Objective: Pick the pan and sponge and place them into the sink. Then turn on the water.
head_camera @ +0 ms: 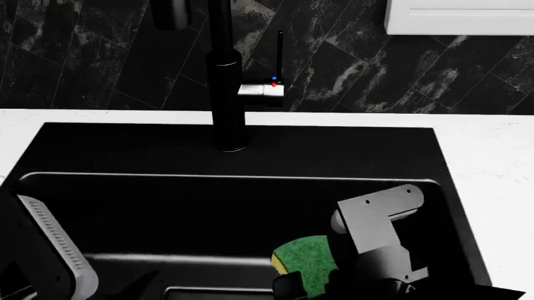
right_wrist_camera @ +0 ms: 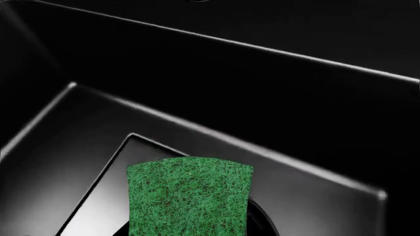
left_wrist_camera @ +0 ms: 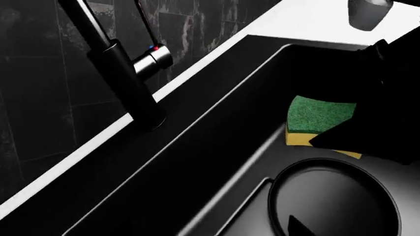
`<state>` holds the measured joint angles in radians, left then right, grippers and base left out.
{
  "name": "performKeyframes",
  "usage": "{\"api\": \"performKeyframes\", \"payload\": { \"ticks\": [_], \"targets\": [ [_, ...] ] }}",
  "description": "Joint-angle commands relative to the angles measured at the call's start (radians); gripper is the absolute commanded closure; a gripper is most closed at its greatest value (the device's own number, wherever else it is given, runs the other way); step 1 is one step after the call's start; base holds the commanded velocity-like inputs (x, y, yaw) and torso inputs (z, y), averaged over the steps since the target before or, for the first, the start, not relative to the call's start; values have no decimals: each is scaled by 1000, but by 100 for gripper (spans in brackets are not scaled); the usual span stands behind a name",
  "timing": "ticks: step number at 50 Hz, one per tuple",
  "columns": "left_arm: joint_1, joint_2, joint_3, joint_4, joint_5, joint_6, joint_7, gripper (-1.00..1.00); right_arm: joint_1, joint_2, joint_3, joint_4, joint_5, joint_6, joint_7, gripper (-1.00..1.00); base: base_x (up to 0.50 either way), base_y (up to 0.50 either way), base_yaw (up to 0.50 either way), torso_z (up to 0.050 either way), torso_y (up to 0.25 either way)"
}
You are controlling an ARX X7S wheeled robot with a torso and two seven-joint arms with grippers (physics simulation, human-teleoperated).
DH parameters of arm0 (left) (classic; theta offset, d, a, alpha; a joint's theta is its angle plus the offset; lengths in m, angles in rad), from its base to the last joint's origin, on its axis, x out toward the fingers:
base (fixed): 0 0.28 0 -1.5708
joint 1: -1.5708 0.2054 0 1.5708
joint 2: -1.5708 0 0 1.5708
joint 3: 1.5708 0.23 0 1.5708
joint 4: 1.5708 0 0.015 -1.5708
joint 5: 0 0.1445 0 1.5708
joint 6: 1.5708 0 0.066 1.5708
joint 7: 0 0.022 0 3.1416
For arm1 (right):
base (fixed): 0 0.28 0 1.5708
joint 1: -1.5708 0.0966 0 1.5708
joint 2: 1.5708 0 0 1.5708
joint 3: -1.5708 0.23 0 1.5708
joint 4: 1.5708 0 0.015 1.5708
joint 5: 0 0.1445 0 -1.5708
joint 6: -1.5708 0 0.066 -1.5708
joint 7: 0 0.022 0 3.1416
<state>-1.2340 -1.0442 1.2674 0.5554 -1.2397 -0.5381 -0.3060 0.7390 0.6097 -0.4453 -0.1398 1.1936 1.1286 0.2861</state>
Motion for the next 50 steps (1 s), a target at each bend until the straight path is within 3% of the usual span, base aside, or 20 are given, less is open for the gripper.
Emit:
{"api": "performKeyframes", "payload": {
  "ticks": [1,24,30,33,38,43,50],
  "targets": [
    [-30,-45,-45,76,-120,-3,-107,-100,5,-46,-71,127,-105,-51,-111,100,0,0,0,0,0],
    [-20,-72,-65,101,-167,19,-165,-100,109,-195,-267,547,-325,-210,-381,100,0,0,0,0,0],
    [-26,-56,-70,92,-192,16,-187,-100,107,-192,-268,544,-312,-190,-385,100,0,0,0,0,0],
    [-23,-90,-78,93,-195,29,-158,-100,110,-192,-268,552,-307,-183,-390,100,0,0,0,0,0],
    [-30,-44,-73,91,-206,13,-206,-100,125,-196,-273,567,-302,-158,-392,100,0,0,0,0,0],
    [-29,-82,-81,96,-203,22,-174,-100,134,-202,-272,578,-290,-139,-396,100,0,0,0,0,0],
    [-27,-68,-79,94,-206,19,-186,-100,131,-185,-259,539,-268,-113,-378,100,0,0,0,0,0]
  ]
}}
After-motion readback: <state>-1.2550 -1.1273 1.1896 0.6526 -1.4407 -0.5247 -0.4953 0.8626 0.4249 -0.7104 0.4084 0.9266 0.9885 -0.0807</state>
